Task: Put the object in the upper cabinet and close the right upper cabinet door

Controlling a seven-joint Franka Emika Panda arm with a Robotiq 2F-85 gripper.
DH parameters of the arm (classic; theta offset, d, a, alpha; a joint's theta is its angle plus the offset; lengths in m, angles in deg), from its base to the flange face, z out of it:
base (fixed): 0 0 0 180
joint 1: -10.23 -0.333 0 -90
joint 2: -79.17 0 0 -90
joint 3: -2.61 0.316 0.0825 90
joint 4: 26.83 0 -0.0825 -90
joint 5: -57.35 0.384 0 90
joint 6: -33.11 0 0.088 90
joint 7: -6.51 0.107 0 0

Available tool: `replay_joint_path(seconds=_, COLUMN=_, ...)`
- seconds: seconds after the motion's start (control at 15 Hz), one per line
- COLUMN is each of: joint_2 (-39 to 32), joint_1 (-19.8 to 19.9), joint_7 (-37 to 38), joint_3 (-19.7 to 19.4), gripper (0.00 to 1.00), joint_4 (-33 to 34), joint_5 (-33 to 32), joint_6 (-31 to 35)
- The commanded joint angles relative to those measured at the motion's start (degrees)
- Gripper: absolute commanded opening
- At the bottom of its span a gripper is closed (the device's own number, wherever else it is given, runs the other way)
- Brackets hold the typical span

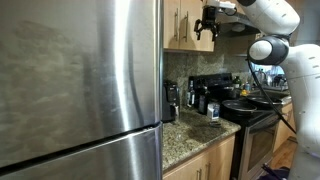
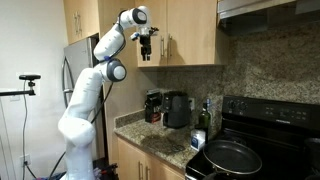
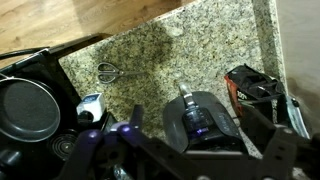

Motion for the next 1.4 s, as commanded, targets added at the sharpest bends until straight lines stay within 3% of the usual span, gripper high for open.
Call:
replay_joint_path(seconds=0.0, joint_2=-5.4, joint_1=-3.9, joint_7=-2.4, joint_3=-2.1, gripper=1.00, joint_4=1.7, joint_5=-6.1, joint_6=1.9)
replay_joint_path(seconds=0.2, joint_2=-8.8, joint_1=-7.3, joint_7=-1.4, joint_3=-2.9, gripper=1.00, joint_4=1.7, joint_5=-9.3, joint_6=6.8)
replay_joint_path(seconds=0.4, joint_2=-11.1, joint_1=-8.2, joint_7=2.6, joint_3=-1.7, gripper=1.00, joint_4=1.2, joint_5=-6.0, joint_6=10.8)
replay_joint_path(seconds=0.6, joint_2=-11.9, joint_1=-6.3, joint_7=7.6, joint_3=0.1, gripper=1.00, joint_4=1.0, joint_5=0.6, joint_6=12.1)
replay_joint_path(seconds=0.67, joint_2=-11.5, joint_1=-8.2, joint_7=5.4, joint_3=-1.5, gripper=1.00, joint_4=0.2, joint_5=-2.3, joint_6=11.1)
replay_joint_path(seconds=1.07, joint_2=-11.5, joint_1=-8.2, joint_7=5.9, joint_3=-1.5, gripper=1.00, joint_4=0.2, joint_5=-1.9, joint_6=11.2)
replay_joint_path(seconds=1.33, joint_2=-14.8, joint_1=-9.1, joint_7=9.0, joint_3=-3.3, gripper=1.00, joint_4=1.5, joint_5=-5.3, joint_6=28.1)
